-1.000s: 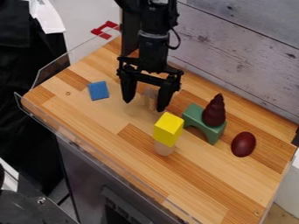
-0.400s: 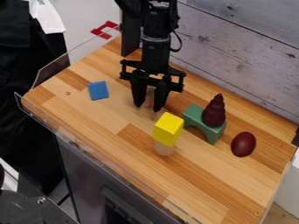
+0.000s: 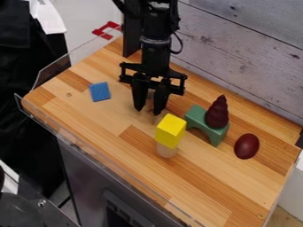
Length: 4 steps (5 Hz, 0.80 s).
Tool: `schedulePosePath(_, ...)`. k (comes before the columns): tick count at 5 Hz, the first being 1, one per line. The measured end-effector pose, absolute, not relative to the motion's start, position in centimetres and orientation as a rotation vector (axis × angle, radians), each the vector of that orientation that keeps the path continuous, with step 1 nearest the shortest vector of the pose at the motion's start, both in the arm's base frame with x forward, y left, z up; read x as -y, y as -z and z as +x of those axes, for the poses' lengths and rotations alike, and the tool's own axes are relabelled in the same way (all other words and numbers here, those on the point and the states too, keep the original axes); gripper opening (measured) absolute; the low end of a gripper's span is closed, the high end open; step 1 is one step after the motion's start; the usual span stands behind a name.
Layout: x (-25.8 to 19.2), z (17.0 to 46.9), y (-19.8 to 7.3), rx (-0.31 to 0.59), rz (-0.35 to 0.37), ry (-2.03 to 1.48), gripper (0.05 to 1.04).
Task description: Place plus on top of yellow cube
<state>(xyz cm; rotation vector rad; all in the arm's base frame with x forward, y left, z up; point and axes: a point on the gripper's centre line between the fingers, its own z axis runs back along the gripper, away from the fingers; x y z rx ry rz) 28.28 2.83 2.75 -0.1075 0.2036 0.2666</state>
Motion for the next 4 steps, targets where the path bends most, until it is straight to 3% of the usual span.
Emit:
schedulePosePath(2, -1.8, 25.9, -9.4, -0.072, -0.072, -0.237, 0.394)
schedulePosePath(4, 1.7, 21.2, -15.8, -0.049, -0.048, -0.161, 0.394)
